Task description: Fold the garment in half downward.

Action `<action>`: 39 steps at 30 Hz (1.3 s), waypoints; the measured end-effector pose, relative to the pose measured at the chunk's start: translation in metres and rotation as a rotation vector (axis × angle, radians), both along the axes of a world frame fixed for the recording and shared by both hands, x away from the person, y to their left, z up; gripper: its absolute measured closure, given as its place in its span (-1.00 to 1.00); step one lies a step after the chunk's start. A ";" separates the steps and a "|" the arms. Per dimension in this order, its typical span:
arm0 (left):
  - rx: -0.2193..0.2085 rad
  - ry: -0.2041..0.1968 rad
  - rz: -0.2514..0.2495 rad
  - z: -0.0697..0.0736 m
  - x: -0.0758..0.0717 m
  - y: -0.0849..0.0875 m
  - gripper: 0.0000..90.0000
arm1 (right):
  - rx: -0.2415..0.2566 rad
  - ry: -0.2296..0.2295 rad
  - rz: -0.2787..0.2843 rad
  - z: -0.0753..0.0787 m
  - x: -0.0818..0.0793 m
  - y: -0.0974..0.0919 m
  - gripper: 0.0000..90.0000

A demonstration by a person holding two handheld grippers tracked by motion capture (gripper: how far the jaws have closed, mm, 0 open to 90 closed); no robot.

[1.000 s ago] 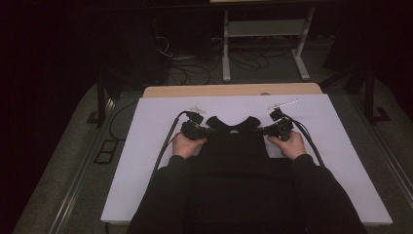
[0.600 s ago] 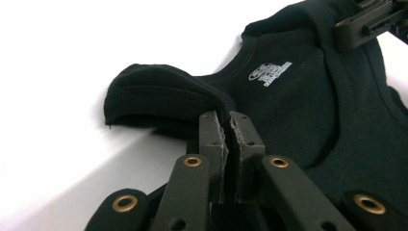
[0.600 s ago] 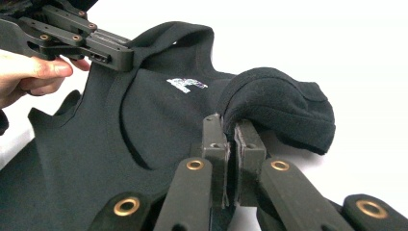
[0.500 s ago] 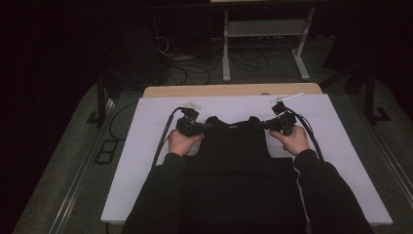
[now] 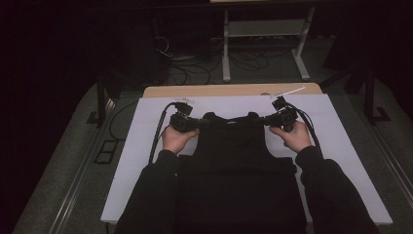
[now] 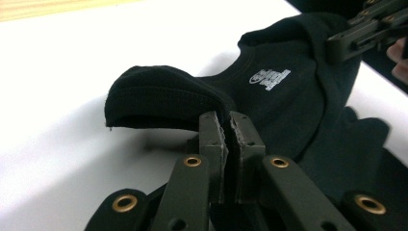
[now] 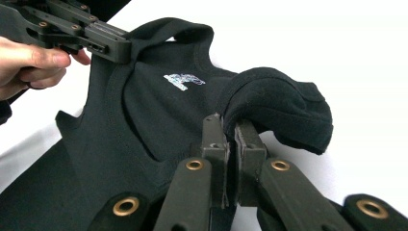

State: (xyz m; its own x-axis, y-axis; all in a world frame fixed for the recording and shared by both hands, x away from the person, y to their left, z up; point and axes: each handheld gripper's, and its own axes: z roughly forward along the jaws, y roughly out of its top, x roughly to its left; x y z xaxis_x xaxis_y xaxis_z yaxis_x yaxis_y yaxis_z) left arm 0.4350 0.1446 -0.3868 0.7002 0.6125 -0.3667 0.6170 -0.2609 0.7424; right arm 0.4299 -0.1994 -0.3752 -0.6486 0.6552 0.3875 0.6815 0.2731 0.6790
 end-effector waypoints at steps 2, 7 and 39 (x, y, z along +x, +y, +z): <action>-0.010 -0.005 -0.005 0.005 -0.002 0.003 0.87 | 0.004 -0.004 0.004 0.003 -0.002 -0.001 0.87; -0.031 -0.009 0.001 0.014 -0.008 0.007 0.86 | 0.018 -0.010 0.000 0.013 -0.009 -0.003 0.87; -0.072 -0.049 -0.033 0.007 -0.086 0.016 0.86 | 0.035 -0.047 0.089 0.011 -0.081 0.001 0.87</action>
